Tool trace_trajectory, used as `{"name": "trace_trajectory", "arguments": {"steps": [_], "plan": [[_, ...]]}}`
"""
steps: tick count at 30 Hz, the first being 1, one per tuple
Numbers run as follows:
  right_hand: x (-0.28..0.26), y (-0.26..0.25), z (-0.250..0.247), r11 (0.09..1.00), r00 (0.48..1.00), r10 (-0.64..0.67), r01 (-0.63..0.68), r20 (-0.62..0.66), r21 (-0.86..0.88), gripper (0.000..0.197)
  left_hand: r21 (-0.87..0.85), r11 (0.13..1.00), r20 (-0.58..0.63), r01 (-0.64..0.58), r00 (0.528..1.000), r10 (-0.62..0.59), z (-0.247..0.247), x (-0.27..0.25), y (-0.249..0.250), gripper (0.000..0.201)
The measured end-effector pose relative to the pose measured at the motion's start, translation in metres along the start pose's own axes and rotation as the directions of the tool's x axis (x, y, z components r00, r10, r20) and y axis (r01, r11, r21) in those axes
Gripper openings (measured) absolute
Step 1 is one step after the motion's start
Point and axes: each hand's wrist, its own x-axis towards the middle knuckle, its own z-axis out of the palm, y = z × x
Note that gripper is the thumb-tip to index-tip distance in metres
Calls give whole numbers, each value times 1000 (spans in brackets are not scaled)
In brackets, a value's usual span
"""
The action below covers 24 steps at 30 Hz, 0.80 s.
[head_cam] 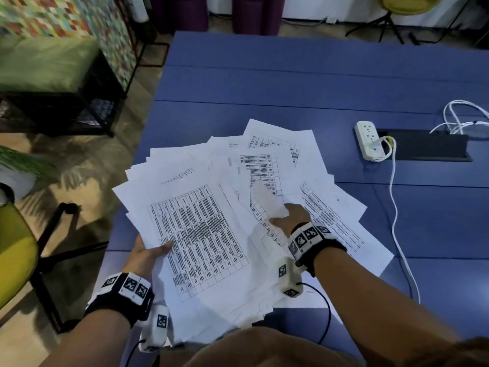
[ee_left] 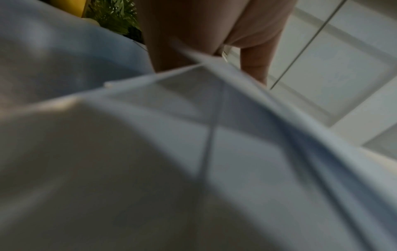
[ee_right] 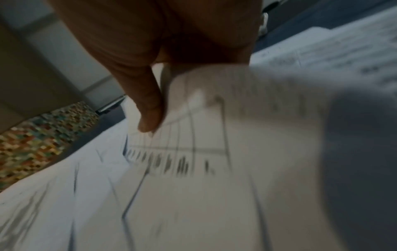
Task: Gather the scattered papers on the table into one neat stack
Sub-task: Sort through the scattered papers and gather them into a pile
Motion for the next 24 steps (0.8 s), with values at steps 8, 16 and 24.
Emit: {"name": "trace_trajectory", "arguments": {"steps": [8, 16, 24], "plan": [[-19, -42, -112, 978, 858, -205, 191, -471, -79, 20, -68, 998, 65, 3, 998, 1, 24, -4, -2, 61], [-56, -67, -153, 624, 580, -189, 694, -793, 359, 22, -211, 977, 144, 31, 990, 0, 53, 1, -17, 109], [-1, 5, -110, 991, 873, -40, 97, -485, 95, 56, -175, 983, 127, 52, 991, -30, 51, 3, -19, 126]]}}
